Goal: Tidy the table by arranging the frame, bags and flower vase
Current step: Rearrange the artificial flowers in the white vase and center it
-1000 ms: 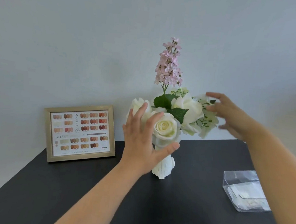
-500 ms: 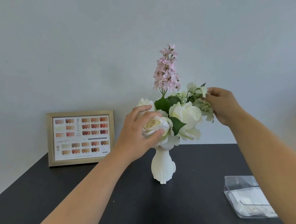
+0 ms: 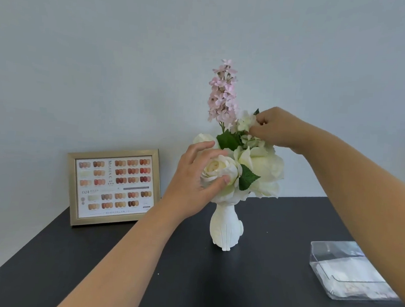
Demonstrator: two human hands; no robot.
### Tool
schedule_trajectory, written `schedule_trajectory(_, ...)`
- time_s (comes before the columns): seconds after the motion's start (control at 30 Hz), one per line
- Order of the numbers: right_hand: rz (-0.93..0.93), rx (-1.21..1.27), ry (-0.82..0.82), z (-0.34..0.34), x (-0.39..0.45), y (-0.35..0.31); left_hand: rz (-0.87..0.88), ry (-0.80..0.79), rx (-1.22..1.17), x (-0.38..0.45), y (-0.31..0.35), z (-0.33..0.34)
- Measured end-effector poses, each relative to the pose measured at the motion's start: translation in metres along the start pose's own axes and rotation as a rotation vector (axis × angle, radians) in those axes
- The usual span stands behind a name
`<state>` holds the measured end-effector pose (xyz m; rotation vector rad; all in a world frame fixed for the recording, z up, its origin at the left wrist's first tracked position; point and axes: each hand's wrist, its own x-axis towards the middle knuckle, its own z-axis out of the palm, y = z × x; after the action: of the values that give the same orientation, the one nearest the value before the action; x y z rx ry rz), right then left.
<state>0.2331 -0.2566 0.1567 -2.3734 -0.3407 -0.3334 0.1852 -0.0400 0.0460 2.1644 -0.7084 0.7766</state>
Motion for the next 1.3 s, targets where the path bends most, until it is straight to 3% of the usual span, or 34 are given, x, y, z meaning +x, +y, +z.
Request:
schedule_trajectory(0.3, 0.077, -0.223, -0.206, 0.027, -0.001, 0.000, -0.004, -0.033, 0.027, -0.001, 0.005, 0.005)
schedule_trajectory(0.47, 0.059, -0.086, -0.140, 0.016, 0.000, 0.003, 0.003, -0.036, 0.128, -0.003, 0.003, 0.003)
schedule_trajectory(0.7, 0.078, -0.125, -0.192, 0.026, -0.002, 0.008, 0.029, -0.074, 0.253, -0.007, 0.008, 0.006)
schedule_trajectory(0.93, 0.065, 0.129, -0.071, -0.011, -0.008, 0.022, 0.009, 0.011, 0.252, -0.020, 0.003, -0.001)
schedule_trajectory(1.03, 0.099, 0.211, 0.009, -0.017, -0.011, 0.033, -0.004, 0.086, 0.226, -0.026, -0.003, 0.000)
schedule_trajectory(1.17, 0.017, 0.286, -0.131, 0.004, -0.019, 0.041, -0.085, 0.156, 0.076, -0.025, -0.015, 0.001)
schedule_trajectory(1.3, -0.027, 0.269, -0.130, 0.028, -0.030, 0.038, -0.151, 0.132, -0.003, -0.020, -0.021, 0.003)
